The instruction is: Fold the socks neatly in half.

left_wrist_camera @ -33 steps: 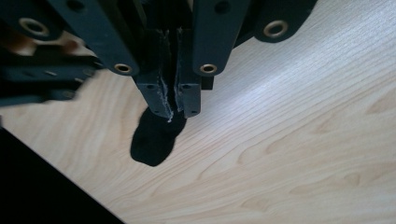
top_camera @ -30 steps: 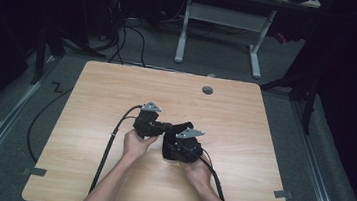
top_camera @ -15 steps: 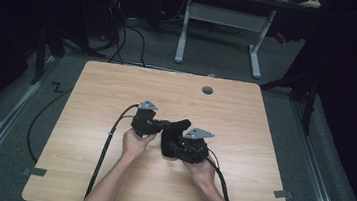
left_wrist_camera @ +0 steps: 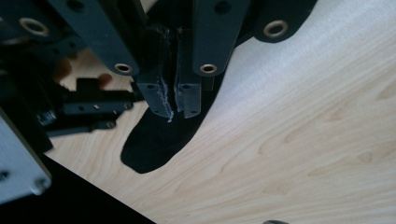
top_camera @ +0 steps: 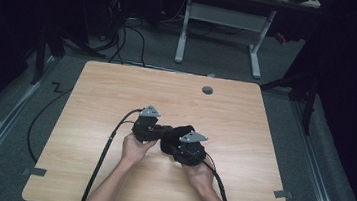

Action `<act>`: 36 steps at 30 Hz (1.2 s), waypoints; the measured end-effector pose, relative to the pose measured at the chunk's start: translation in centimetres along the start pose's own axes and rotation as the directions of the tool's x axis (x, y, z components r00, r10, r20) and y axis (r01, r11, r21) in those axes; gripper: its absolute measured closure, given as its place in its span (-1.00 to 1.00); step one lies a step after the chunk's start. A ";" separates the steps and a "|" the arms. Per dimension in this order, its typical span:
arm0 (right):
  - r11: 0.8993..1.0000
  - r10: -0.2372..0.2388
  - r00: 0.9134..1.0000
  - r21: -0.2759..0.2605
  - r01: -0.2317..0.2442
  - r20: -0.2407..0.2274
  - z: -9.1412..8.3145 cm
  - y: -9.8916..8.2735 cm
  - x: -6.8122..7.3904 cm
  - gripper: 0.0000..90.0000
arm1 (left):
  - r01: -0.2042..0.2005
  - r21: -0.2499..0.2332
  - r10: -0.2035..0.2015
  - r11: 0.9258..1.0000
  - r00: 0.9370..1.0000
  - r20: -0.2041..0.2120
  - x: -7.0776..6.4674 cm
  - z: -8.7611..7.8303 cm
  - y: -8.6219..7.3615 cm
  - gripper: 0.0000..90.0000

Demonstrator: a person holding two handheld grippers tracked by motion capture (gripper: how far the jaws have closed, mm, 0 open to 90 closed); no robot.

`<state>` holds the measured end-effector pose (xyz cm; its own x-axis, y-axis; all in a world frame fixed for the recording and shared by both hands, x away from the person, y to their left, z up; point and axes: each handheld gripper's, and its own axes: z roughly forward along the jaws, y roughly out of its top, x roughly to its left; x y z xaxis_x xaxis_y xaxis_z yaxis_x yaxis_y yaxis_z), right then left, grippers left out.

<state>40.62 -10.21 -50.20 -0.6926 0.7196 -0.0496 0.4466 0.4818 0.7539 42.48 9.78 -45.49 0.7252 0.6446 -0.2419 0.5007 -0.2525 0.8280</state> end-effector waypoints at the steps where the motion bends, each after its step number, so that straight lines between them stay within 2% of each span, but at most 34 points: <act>1: 1.000 0.000 1.000 0.000 0.000 0.007 0.1 0.1 0.0 0.12 | -0.002 0.003 0.002 1.000 1.000 -0.001 -0.1 -0.1 -0.3 0.89; 6: 1.000 -0.003 1.000 -0.005 0.003 0.023 0.6 0.4 0.0 0.12 | 0.010 0.020 -0.010 1.000 1.000 -0.012 -0.3 -0.6 -1.8 0.89; 8: 1.000 -0.005 1.000 -0.006 0.005 0.026 0.6 0.4 0.0 0.12 | 0.000 0.037 0.001 0.999 1.000 -0.024 -0.4 -0.5 -2.1 0.88; 9: 1.000 -0.004 1.000 -0.009 0.004 0.028 0.7 0.4 0.0 0.12 | -0.023 0.061 0.026 0.998 0.999 -0.043 -0.7 -0.2 -2.4 0.88; 11: 1.000 0.001 1.000 -0.009 -0.001 0.029 0.7 0.5 0.1 0.12 | -0.031 0.070 0.034 0.997 0.998 -0.048 -1.0 0.0 -2.8 0.88; 16: 1.000 -0.008 1.000 -0.007 0.008 0.025 0.7 0.5 0.0 0.12 | -0.036 0.070 0.041 0.997 0.996 -0.075 -0.8 0.4 -3.2 0.87; 21: 1.000 -0.016 0.999 -0.004 0.016 0.038 0.2 0.4 0.3 0.05 | -0.025 0.068 0.031 0.997 0.996 -0.081 -0.3 0.6 -3.3 0.87; 25: 1.000 -0.001 0.999 -0.015 0.001 0.036 0.1 0.1 0.5 0.06 | -0.016 0.058 0.021 0.998 0.996 -0.084 0.2 0.9 -3.4 0.87; 29: 0.999 0.031 0.999 -0.025 -0.030 0.029 1.0 0.5 -0.2 0.05 | 0.000 0.051 0.006 0.999 0.994 -0.113 1.1 1.2 -3.1 0.87; 30: 0.999 0.026 0.999 -0.023 -0.026 0.036 1.2 0.6 -0.3 0.05 | -0.007 0.052 0.014 0.999 0.991 -0.131 1.1 1.3 -3.0 0.86; 36: 0.999 0.031 0.999 -0.011 -0.030 0.040 0.8 0.8 -0.3 0.05 | -0.023 0.041 0.029 0.999 0.988 -0.151 0.6 1.3 -3.2 0.85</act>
<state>41.66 -9.59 -50.09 -0.6552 0.7536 -0.0528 0.4612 0.4544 0.7621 41.96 9.97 -48.92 0.6594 0.7388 -0.1389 0.5033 -0.2966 0.8117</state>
